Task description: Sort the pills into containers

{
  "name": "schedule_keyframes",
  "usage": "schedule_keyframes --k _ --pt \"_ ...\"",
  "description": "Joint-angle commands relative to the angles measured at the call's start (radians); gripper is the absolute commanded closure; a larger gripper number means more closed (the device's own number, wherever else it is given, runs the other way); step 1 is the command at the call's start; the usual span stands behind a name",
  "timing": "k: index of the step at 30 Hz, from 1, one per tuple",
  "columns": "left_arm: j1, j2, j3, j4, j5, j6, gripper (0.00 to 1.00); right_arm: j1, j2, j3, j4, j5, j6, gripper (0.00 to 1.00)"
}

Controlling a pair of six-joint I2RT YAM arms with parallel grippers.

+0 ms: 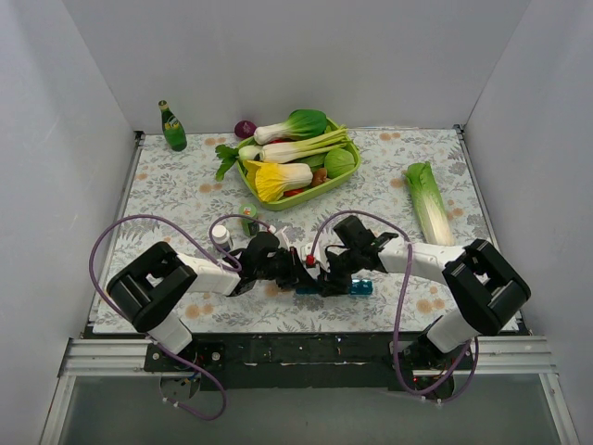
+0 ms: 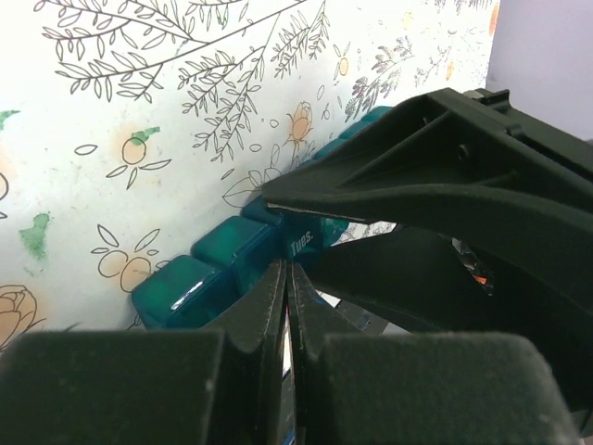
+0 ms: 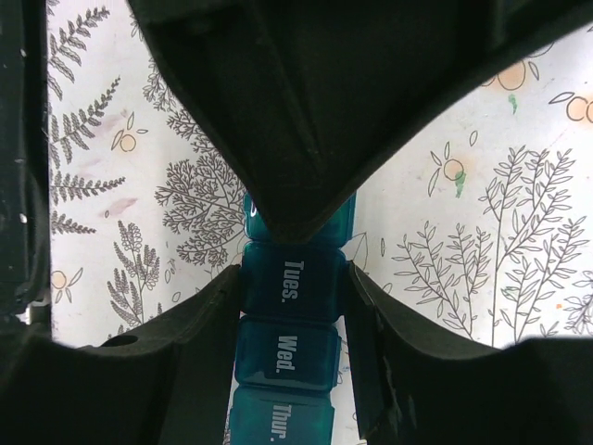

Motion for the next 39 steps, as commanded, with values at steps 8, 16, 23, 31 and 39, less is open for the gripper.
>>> schedule_keyframes --k 8,16,23,31,39 --pt "-0.001 0.038 -0.034 -0.106 -0.054 0.021 1.0 -0.102 0.119 0.111 -0.107 -0.164 0.074 0.59" --pt "-0.001 0.026 -0.073 -0.103 -0.058 -0.001 1.0 -0.116 0.132 0.114 -0.109 -0.156 0.083 0.59" --pt "0.001 0.047 -0.079 -0.112 -0.055 -0.015 1.0 -0.135 0.139 0.117 -0.11 -0.168 0.096 0.59" --pt "0.002 0.06 -0.08 -0.111 -0.041 -0.016 1.0 -0.184 0.217 0.173 -0.185 -0.27 0.103 0.49" --pt "0.008 0.078 -0.082 -0.098 -0.025 -0.016 1.0 -0.196 0.202 0.186 -0.195 -0.273 0.105 0.32"
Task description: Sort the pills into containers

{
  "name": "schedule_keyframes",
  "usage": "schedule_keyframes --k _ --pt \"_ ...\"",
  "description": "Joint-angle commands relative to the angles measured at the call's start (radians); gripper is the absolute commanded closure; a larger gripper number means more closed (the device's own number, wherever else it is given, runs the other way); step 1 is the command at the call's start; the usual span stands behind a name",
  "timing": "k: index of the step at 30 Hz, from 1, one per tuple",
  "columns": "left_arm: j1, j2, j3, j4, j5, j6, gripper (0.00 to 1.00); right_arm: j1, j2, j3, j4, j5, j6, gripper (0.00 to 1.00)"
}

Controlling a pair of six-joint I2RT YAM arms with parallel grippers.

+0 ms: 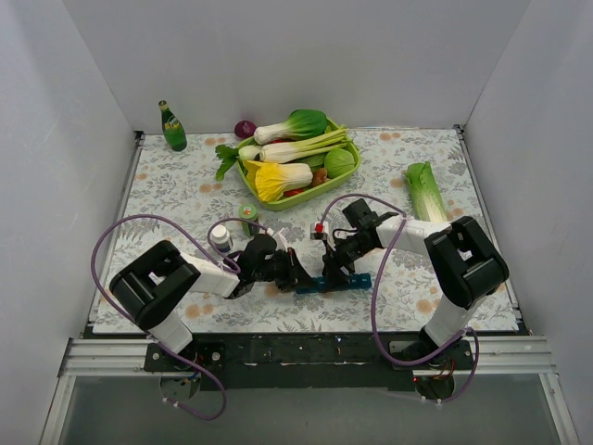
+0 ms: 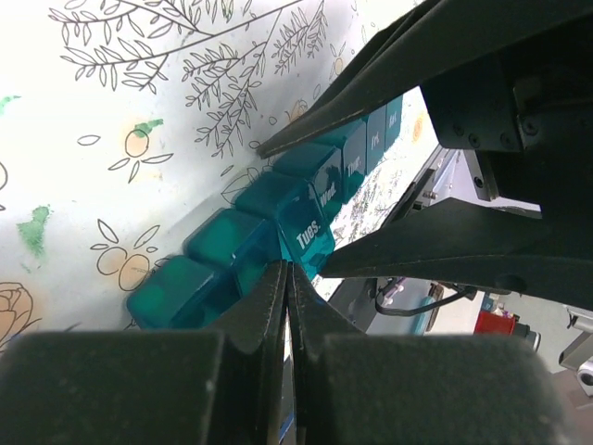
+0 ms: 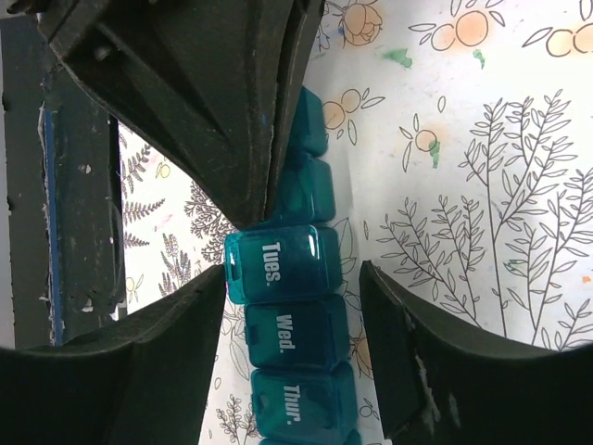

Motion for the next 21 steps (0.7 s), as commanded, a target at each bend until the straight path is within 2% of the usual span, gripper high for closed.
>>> schedule_keyframes --k 1,7,15,21 --pt "0.0 0.058 -0.044 -0.179 -0.042 0.043 1.0 -0.01 -0.003 0.021 -0.016 0.027 0.008 0.32" --pt "0.004 0.07 -0.046 -0.173 -0.034 0.045 1.0 -0.027 -0.044 0.015 0.037 0.084 0.055 0.31" --pt "0.009 0.087 -0.038 -0.171 -0.022 0.045 1.0 -0.031 -0.127 -0.031 0.149 0.133 0.139 0.36" --pt "0.012 0.072 -0.036 -0.168 -0.016 0.053 1.0 -0.031 -0.128 -0.025 0.157 0.135 0.15 0.37"
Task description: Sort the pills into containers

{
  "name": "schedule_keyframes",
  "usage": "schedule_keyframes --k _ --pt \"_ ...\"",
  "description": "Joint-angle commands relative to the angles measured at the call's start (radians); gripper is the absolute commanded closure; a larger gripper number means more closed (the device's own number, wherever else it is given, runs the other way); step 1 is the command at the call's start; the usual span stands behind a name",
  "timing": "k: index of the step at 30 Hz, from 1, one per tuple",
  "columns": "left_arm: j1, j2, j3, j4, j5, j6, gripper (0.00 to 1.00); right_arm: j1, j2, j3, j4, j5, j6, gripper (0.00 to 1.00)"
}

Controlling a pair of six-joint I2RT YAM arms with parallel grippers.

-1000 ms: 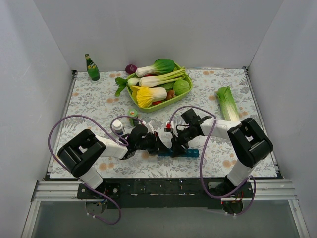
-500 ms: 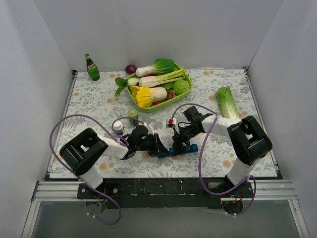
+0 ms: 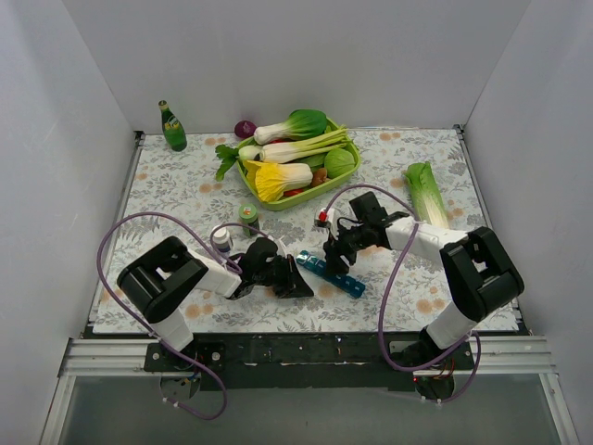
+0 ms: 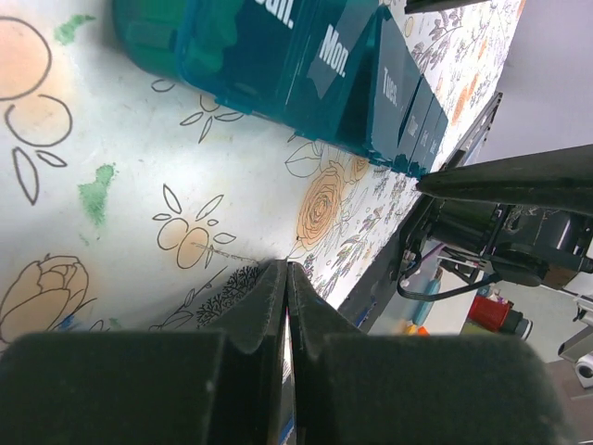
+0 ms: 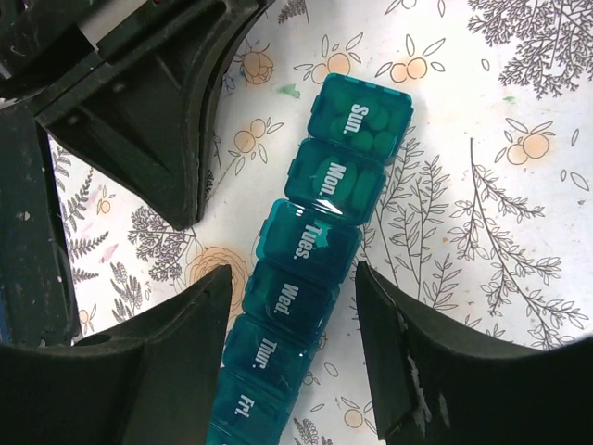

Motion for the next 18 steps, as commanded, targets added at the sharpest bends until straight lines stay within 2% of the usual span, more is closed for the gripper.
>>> schedule_keyframes --k 1,6,9,10,13,18 --pt "0.007 0.005 -0.03 -0.14 -0.067 0.053 1.0 -0.004 -0.021 0.002 0.029 0.008 0.015 0.36" --pt "0.007 -0.138 -0.072 -0.169 -0.093 0.067 1.0 -0.001 -0.063 0.004 0.017 0.051 -0.022 0.27" --pt "0.005 -0.293 -0.1 -0.23 -0.15 0.075 0.97 0.022 -0.092 0.013 0.003 0.109 -0.042 0.16" --pt "0.007 -0.365 -0.109 -0.249 -0.169 0.093 0.89 0.028 -0.095 0.015 -0.003 0.124 -0.051 0.15" --pt "0.007 -0.497 -0.12 -0.296 -0.225 0.154 0.75 0.037 -0.118 0.009 -0.04 0.183 -0.059 0.07" --pt "0.007 -0.618 -0.096 -0.28 -0.244 0.343 0.44 0.06 -0.236 -0.103 -0.04 0.281 -0.073 0.05"
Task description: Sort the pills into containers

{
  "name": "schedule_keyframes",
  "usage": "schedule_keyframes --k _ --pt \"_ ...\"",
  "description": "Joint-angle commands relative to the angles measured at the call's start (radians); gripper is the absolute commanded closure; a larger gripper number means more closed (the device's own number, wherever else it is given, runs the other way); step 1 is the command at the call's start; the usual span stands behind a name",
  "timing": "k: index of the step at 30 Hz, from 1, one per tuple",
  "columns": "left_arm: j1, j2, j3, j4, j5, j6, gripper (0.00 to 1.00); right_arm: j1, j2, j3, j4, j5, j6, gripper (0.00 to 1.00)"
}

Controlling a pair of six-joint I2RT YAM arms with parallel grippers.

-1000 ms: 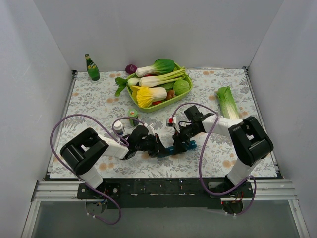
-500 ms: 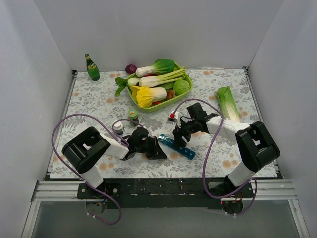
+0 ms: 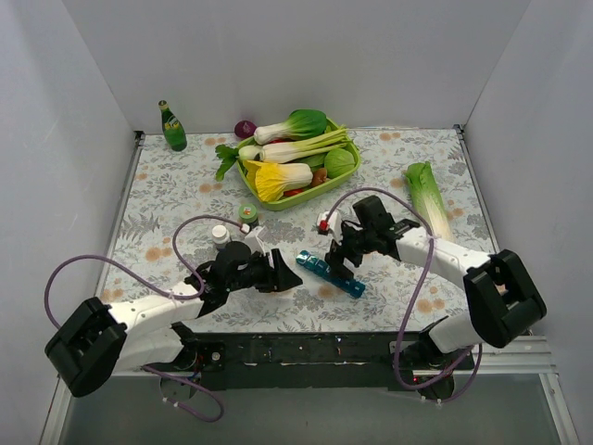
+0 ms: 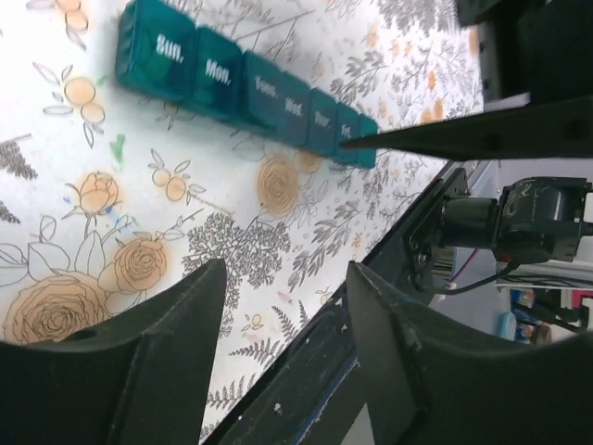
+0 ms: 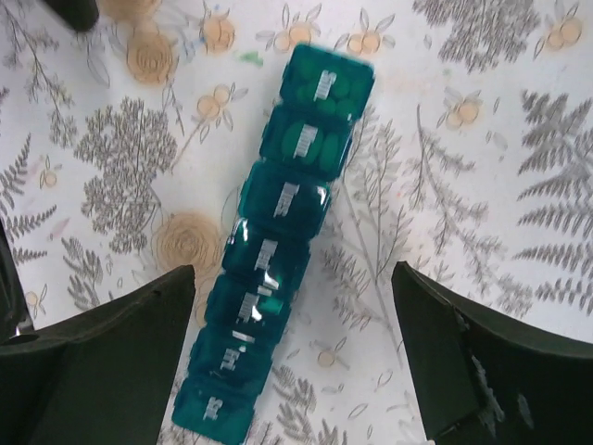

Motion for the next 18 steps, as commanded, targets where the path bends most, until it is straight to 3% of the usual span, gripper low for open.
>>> schedule_keyframes --k 1,2,6,13,18 --pt "0.006 -0.094 0.033 -0.027 -0.059 0.215 0.41 0.022 -0.123 -0.096 -0.023 0.106 -0.031 0.05" --pt "0.006 -0.127 0.048 -0.015 -0.062 0.306 0.37 0.035 -0.14 -0.116 -0.017 0.143 -0.034 0.05" --pt "0.006 -0.207 0.05 0.043 -0.109 0.563 0.03 0.068 -0.232 -0.221 0.042 0.221 -0.06 0.04" --pt "0.006 -0.306 0.017 0.131 -0.143 0.914 0.02 0.151 -0.224 -0.286 0.069 0.321 -0.076 0.05" --pt "0.006 -0.307 0.001 0.056 0.016 1.134 0.02 0.17 -0.223 -0.294 0.08 0.364 -0.076 0.19"
